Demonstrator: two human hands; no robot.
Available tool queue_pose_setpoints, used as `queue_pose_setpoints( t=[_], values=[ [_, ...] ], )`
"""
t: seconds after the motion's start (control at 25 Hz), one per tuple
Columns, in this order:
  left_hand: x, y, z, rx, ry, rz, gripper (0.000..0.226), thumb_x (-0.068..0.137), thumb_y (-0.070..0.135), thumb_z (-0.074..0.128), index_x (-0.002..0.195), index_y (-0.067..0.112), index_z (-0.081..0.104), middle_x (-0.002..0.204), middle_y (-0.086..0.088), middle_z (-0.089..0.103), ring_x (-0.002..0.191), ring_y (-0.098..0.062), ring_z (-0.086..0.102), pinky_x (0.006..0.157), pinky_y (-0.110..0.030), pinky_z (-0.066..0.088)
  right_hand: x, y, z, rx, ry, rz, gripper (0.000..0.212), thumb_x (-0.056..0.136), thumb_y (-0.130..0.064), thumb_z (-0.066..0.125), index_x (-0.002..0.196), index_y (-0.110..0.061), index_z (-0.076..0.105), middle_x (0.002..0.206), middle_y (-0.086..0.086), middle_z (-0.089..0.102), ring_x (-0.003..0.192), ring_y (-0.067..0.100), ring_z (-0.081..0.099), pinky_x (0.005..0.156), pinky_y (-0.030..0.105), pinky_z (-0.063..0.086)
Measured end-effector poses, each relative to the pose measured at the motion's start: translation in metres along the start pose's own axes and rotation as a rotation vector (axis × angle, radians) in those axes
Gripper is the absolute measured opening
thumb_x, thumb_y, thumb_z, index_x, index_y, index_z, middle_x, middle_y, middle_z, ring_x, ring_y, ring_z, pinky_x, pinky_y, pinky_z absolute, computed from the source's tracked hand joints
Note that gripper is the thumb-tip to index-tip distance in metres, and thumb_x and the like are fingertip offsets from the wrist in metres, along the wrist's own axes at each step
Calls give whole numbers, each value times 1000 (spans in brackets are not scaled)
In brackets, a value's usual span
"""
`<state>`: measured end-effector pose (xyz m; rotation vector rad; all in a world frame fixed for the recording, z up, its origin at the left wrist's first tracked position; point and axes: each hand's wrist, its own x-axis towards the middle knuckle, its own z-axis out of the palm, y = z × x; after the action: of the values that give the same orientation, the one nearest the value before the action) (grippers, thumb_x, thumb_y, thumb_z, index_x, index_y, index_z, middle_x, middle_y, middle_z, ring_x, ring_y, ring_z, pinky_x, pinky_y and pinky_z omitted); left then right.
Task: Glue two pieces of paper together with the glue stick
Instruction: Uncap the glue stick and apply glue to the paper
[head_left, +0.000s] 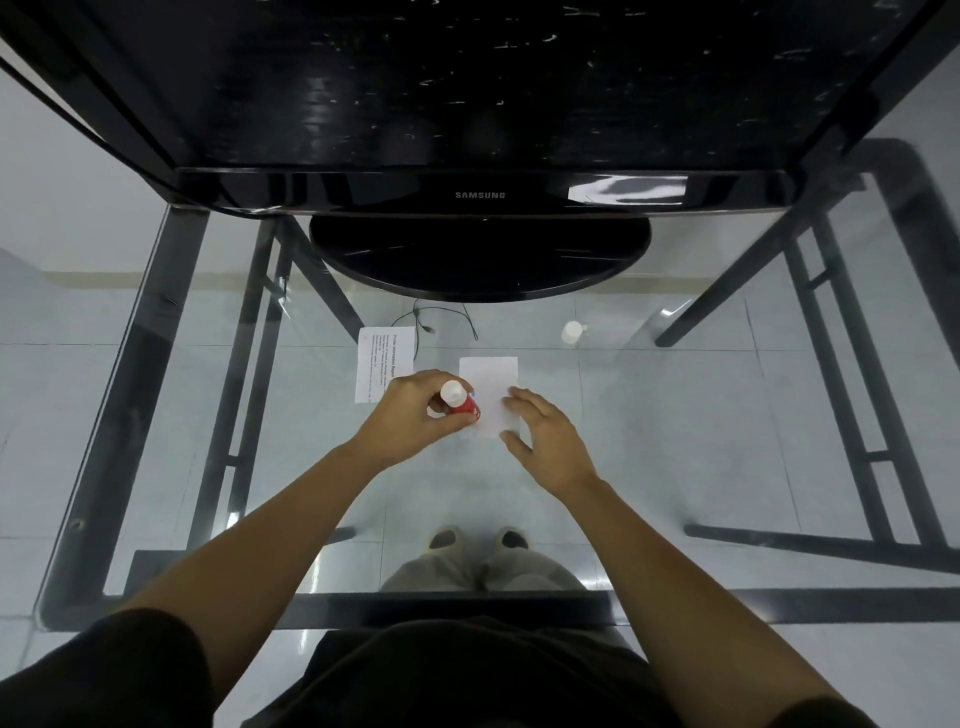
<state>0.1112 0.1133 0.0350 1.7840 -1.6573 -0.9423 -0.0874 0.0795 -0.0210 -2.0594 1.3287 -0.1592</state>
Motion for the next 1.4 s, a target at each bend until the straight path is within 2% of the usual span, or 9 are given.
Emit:
queue_pose_setpoints(
  t=[0.16, 0.36, 0.52, 0.72, 0.8, 0.92, 1.08, 1.24, 1.4],
  values=[
    [1, -2, 2, 81, -172, 99, 23, 78, 29, 72, 97, 19, 64, 98, -1, 70, 75, -7, 61, 70, -7, 44, -1, -1, 2, 31, 4, 25, 50, 90, -28, 58, 136, -18, 42, 146, 0, 40, 132, 19, 39, 110, 31, 28],
    [5, -5, -4, 138, -57, 84, 18, 80, 29, 69, 93, 18, 61, 83, 5, 67, 69, -8, 61, 62, -5, 42, 0, -2, 3, 29, -10, 33, 50, 90, -27, 58, 136, -20, 41, 147, -1, 39, 132, 19, 38, 109, 30, 29],
    [1, -4, 2, 111, -178, 78, 20, 78, 29, 71, 94, 19, 63, 91, 1, 70, 75, -12, 64, 71, -17, 51, 0, -3, 3, 43, -6, 40, 50, 89, -27, 59, 135, -20, 42, 146, -1, 40, 132, 19, 39, 109, 31, 30],
    [4, -5, -3, 172, -47, 51, 20, 81, 30, 67, 96, 18, 61, 86, 1, 68, 72, -12, 62, 64, -9, 41, 1, -3, 3, 31, -18, 43, 50, 90, -27, 58, 136, -21, 40, 148, -1, 37, 132, 19, 38, 109, 31, 30],
    [0, -3, 1, 157, -66, 65, 19, 80, 30, 68, 95, 19, 62, 86, 3, 68, 71, -10, 61, 65, -8, 41, 1, -4, 2, 36, -20, 48, 51, 90, -28, 58, 136, -21, 40, 148, -1, 37, 133, 19, 37, 109, 31, 30],
    [-3, -6, 2, 145, -131, 79, 21, 79, 29, 70, 96, 18, 62, 92, -1, 70, 74, -13, 63, 69, -10, 44, 1, -4, 2, 29, -24, 50, 51, 90, -29, 58, 137, -20, 39, 148, -1, 37, 133, 19, 37, 110, 31, 30],
    [-1, -8, -3, 181, -22, 87, 20, 81, 29, 67, 95, 16, 62, 90, -3, 70, 72, -15, 63, 66, -16, 48, 0, -3, 2, 34, -18, 43, 50, 90, -27, 57, 136, -20, 39, 148, -2, 37, 132, 18, 37, 109, 30, 30],
    [-3, -4, 4, 155, -151, 117, 22, 80, 30, 69, 97, 18, 62, 94, -1, 70, 71, -6, 58, 66, -3, 38, 0, -4, 4, 44, -16, 54, 51, 89, -29, 58, 136, -20, 40, 147, 0, 38, 132, 19, 39, 109, 31, 31],
    [4, -5, -2, 199, -33, 79, 21, 83, 28, 66, 97, 14, 61, 92, -5, 70, 75, -16, 63, 69, -21, 50, 0, -4, 6, 37, -19, 50, 50, 90, -29, 57, 137, -22, 39, 148, -2, 37, 133, 17, 36, 108, 29, 30]
  ],
)
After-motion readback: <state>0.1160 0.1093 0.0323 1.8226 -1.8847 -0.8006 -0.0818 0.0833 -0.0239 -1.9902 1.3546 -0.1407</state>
